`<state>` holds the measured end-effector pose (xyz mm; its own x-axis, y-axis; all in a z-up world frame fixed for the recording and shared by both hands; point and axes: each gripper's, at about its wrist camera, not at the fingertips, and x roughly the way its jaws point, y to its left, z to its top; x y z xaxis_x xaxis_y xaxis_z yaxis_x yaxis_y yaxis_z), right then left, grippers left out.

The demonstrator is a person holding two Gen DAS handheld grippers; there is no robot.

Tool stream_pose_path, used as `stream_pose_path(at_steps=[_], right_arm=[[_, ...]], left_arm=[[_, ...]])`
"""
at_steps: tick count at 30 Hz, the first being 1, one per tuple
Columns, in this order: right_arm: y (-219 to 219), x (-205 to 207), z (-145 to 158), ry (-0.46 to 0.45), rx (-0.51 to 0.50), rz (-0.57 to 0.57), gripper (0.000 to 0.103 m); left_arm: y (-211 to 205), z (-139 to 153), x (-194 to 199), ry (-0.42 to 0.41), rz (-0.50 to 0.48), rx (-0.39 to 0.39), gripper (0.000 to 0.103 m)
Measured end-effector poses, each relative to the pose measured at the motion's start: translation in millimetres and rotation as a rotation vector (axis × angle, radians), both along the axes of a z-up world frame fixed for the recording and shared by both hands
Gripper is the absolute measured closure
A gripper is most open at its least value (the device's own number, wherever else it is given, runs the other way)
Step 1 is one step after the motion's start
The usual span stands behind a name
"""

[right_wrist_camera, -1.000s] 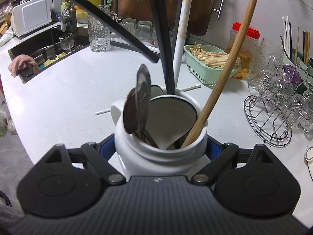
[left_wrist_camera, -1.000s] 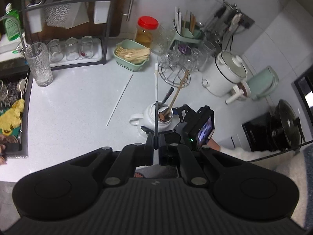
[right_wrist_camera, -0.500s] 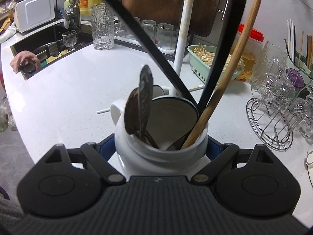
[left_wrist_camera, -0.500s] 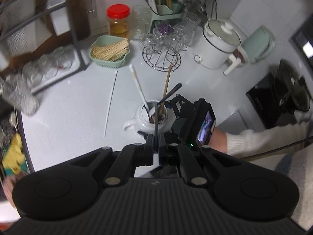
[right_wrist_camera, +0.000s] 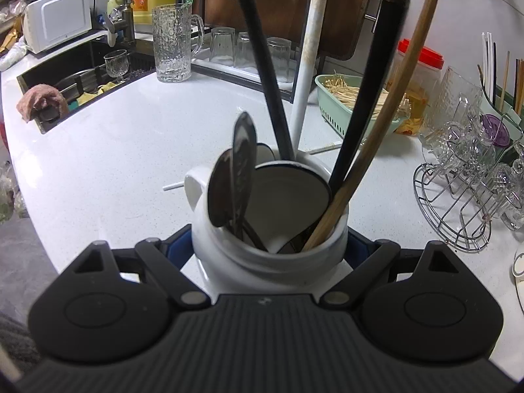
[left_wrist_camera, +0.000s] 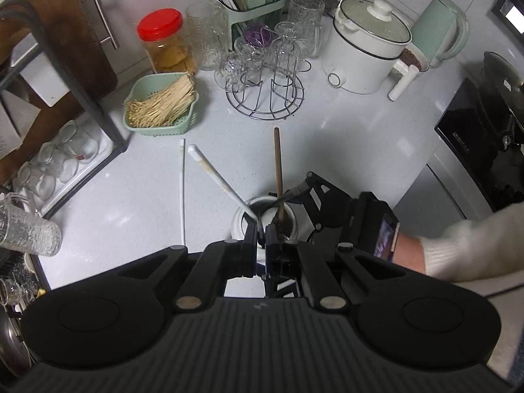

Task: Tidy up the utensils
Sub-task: 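Lower the black chopstick into the jar and open the left gripper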

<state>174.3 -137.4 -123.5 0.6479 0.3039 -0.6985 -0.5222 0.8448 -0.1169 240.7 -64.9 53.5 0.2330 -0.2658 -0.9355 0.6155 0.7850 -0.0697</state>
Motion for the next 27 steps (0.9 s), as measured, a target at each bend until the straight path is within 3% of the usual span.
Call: stream_pose_path(at_steps=[8, 12, 18, 22, 27], right_arm=[[-1, 3, 0, 0.004, 0.002, -0.007, 0.010], [-3, 4, 0, 0.003, 0.003, -0.024, 0.010], [-6, 5, 1, 0.003, 0.004, -0.053, 0.010], [-11, 7, 1, 0.005, 0.005, -0.086, 0.010], [-18, 8, 1, 0.006, 0.008, -0.126, 0.010]], left_arm=[[6, 4, 6, -0.004, 0.013, -0.042, 0.097], [23, 11, 4, -0.035, 0.055, -0.086, 0.071], [67, 11, 4, -0.072, 0.188, -0.184, 0.069], [102, -10, 7, -0.088, 0.308, -0.255, 0.069], [125, -65, 15, -0.117, 0.410, -0.306, 0.070]])
